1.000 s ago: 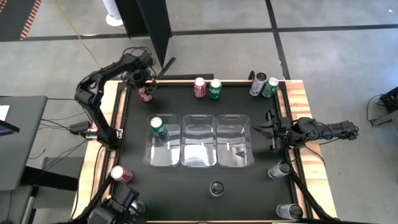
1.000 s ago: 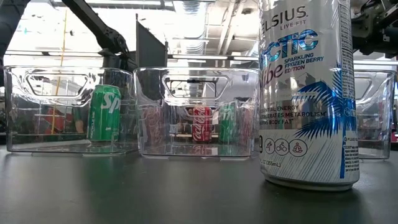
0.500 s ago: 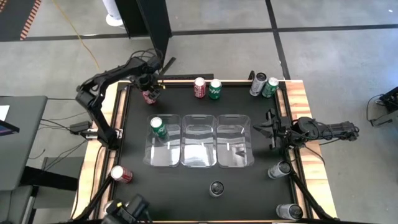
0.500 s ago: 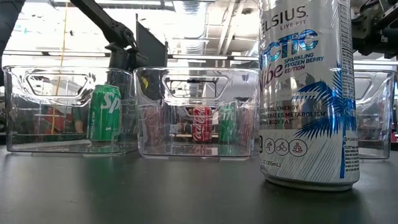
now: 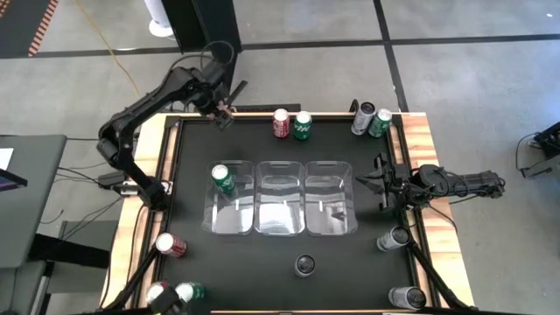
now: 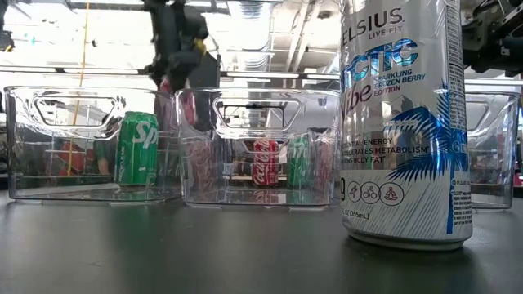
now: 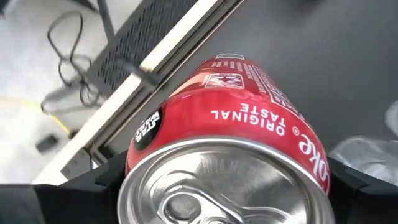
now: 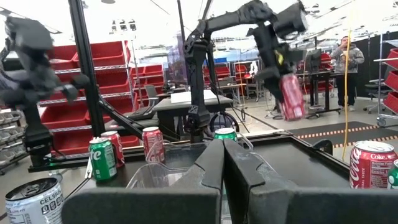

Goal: Sort soda cans
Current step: Put the top left red soda can into the middle transparent bin

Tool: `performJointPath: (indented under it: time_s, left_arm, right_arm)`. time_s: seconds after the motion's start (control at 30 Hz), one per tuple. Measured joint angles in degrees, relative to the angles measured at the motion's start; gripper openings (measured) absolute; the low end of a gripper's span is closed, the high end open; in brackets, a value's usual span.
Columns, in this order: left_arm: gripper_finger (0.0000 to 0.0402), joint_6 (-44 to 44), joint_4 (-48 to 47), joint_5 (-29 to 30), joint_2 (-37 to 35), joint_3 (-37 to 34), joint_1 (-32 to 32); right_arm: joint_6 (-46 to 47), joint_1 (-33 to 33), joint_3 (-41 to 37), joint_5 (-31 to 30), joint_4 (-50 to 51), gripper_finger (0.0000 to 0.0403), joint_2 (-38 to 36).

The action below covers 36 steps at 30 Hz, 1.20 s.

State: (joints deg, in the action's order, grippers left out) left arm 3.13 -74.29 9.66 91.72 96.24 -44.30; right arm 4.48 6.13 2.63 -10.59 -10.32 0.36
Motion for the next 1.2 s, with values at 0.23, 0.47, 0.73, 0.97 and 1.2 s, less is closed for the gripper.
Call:
performJointPath:
  time_s: [0.23,0.47,0.73,0.97,1.2]
  left_arm:
    - [0.0304,2.1,-1.3,2.4,0.0,8.6,10.8]
    - [0.0304,4.4,2.1,2.2,0.3,10.5,22.1]
    - [0.0304,3.6,3.7,0.6,3.4,10.5,31.1]
    - [0.0304,3.1,2.0,-2.0,9.3,10.5,35.2]
    - [0.0304,3.0,-0.3,-1.9,15.2,10.5,35.5]
  right_arm:
    - [0.0,0.0,0.0,0.0,0.0,0.0029,0.0]
    - [0.0,0.0,0.0,0.0,0.0,0.0029,0.0]
    - [0.0,0.0,0.0,0.0,0.1,0.0029,0.0]
    - [0.0,0.0,0.0,0.0,0.2,0.0029,0.0]
    - [0.1,0.0,0.0,0.0,0.5,0.0029,0.0]
